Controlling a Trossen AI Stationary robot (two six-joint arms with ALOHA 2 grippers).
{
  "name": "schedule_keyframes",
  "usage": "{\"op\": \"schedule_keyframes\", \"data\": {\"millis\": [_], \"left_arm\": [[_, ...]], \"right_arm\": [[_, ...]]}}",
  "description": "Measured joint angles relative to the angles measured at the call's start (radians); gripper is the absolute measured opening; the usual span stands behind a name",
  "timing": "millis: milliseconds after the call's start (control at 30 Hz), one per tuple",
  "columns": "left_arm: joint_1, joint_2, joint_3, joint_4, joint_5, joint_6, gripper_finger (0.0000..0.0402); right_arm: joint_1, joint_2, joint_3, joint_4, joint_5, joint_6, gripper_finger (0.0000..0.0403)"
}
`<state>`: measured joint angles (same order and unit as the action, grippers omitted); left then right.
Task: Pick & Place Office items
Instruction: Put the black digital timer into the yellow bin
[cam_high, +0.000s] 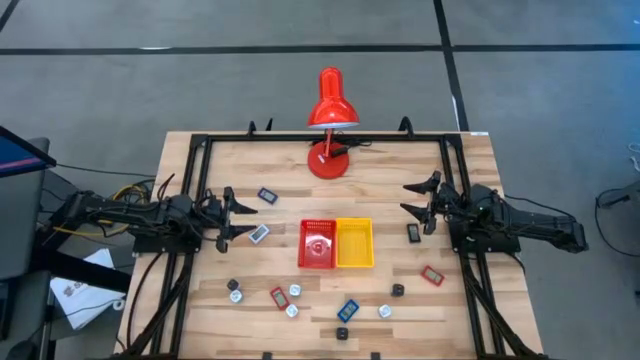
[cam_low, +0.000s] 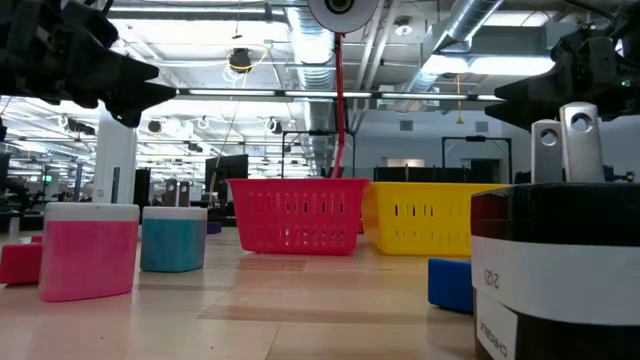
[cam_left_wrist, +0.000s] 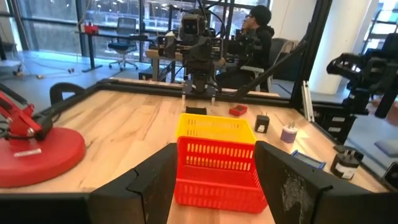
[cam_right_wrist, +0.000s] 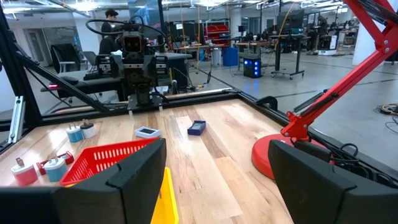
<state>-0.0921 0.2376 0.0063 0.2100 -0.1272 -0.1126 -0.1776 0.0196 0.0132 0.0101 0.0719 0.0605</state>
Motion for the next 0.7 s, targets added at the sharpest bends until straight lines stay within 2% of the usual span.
{"op": "schedule_keyframes", "data": {"millis": [200, 400, 567, 700], "left_arm": [[0.0, 0.0, 0.0, 0.0, -0.001, -0.086, 0.0208], [0.0, 0.0, 0.0, 0.0, -0.002, -0.086, 0.0208], [0.0, 0.0, 0.0, 0.0, -0.003, -0.084, 0.0208], [0.0, 0.0, 0.0, 0.0, -0.003, -0.084, 0.0208]], "right_arm": [[0.0, 0.0, 0.001, -0.002, 0.0, 0.0, 0.0276], [0.0, 0.0, 0.001, 0.052, 0.002, 0.002, 0.0276], [0.0, 0.0, 0.003, 0.088, 0.002, 0.126, 0.0276], [0.007, 0.0, 0.003, 0.043, 0.002, 0.181, 0.0277]]}}
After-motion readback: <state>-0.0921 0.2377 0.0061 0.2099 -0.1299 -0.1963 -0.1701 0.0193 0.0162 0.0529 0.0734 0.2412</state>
